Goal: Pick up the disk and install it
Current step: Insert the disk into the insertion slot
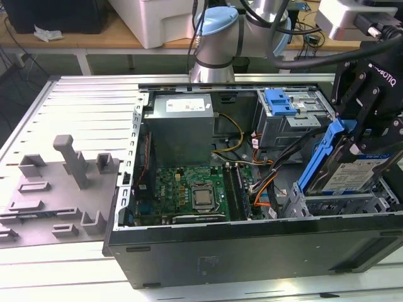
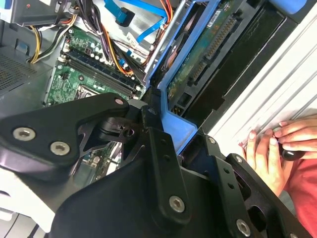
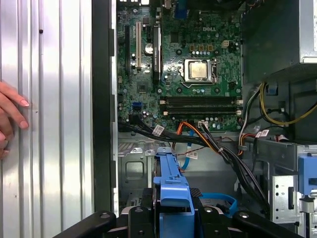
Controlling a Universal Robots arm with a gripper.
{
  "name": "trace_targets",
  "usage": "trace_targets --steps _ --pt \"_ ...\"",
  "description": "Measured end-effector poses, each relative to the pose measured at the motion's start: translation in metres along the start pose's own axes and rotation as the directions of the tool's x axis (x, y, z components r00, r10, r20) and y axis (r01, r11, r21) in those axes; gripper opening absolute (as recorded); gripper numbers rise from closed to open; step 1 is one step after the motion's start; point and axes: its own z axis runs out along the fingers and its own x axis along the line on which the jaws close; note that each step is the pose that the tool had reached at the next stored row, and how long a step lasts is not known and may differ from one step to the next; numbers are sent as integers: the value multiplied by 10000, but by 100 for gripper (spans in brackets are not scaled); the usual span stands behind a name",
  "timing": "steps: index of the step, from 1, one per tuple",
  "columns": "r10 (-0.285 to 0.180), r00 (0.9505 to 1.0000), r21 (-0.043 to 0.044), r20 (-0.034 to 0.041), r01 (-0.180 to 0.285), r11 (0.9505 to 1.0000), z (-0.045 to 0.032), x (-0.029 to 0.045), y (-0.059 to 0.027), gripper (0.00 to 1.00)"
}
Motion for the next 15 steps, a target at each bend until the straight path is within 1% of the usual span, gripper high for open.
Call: trace_targets --steps 15 --pt "-1 10000 19 0 1 10000 55 2 -1 37"
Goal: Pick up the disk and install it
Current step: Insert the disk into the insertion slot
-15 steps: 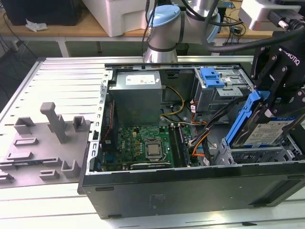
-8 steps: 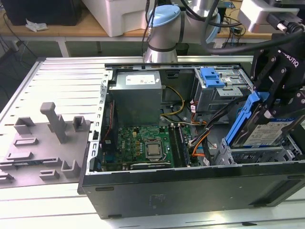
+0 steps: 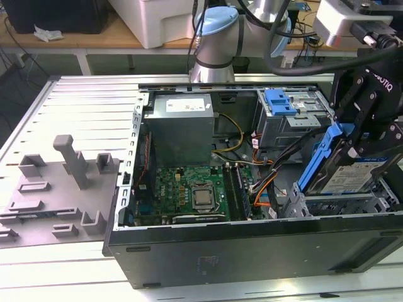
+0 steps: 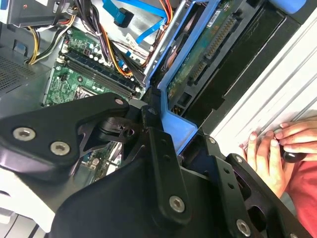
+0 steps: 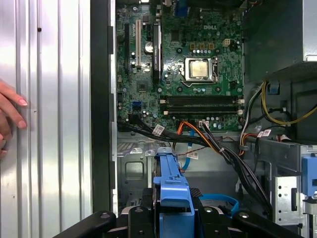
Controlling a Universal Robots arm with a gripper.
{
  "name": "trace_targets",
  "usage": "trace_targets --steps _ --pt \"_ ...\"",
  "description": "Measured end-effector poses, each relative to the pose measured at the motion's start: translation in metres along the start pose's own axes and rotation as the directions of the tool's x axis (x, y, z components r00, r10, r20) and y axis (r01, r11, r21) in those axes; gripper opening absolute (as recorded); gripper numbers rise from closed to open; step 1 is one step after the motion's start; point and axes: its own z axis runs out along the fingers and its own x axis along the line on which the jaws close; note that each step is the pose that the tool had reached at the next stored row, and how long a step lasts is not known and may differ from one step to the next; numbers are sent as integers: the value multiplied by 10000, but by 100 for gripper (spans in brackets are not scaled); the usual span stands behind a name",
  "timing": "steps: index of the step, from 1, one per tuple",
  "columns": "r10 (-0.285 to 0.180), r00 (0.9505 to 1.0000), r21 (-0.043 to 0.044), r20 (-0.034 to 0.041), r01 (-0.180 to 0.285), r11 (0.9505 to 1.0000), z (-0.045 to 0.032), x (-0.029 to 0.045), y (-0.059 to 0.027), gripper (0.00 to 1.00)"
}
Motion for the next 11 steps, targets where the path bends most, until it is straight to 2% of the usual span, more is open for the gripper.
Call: trace_targets --steps 11 --pt "0 10000 14 0 0 10000 51 2 -1 37"
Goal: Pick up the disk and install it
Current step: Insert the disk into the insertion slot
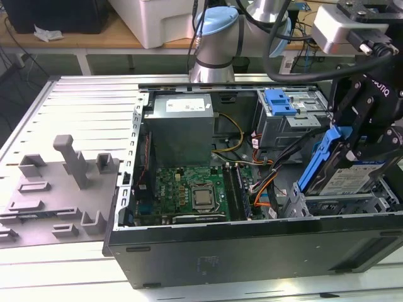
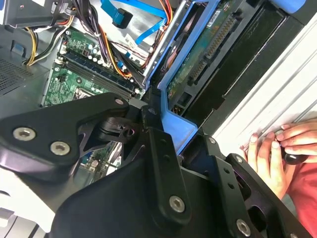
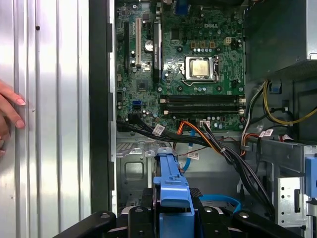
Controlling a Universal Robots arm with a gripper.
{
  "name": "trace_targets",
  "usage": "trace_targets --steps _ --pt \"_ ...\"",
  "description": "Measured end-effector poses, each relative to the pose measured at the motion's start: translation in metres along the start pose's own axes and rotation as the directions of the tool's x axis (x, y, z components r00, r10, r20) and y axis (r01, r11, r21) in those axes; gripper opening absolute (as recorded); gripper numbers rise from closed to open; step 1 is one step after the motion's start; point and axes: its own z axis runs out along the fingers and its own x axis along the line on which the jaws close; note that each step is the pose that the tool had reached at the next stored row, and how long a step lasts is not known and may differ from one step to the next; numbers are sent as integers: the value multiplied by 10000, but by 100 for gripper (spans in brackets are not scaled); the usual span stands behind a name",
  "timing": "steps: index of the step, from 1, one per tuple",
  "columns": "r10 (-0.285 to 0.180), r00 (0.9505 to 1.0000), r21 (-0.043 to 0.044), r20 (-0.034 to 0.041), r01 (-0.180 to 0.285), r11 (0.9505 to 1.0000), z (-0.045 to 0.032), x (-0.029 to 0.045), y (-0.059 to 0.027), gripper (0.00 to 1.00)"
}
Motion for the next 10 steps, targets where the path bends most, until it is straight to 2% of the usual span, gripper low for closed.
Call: trace_targets --steps 10 --pt "-1 10000 9 0 1 10000 34 1 -1 37"
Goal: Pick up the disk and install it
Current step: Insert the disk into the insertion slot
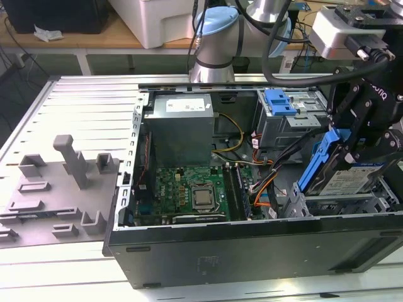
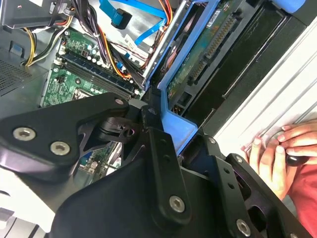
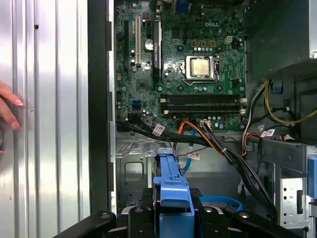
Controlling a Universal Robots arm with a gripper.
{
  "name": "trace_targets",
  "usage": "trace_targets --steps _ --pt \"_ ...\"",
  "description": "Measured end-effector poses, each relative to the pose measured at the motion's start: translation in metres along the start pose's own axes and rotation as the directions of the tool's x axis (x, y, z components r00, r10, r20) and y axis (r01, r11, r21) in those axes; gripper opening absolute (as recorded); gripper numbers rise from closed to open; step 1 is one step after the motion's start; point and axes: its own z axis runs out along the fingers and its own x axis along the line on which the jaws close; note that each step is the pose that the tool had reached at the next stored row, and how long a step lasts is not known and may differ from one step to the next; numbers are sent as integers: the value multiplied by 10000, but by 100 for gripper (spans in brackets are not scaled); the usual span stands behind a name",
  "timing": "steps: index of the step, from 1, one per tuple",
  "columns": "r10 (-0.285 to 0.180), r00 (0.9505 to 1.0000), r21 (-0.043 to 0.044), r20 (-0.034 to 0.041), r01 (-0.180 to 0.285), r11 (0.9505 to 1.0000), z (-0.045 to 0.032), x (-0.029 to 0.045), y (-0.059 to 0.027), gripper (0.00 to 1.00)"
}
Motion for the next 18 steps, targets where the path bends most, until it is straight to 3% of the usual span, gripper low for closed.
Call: trace_targets --steps 12,14,16,17,18 --pt "0 10000 0 0 0 10000 5 0 0 37" --pt "0 10000 0 0 0 10000 5 0 0 44" --pt "0 10000 0 2 0 10000 6 0 0 44" --pt "0 10000 -1 0 0 10000 6 0 0 56" --pt "0 10000 0 0 0 10000 6 0 0 56"
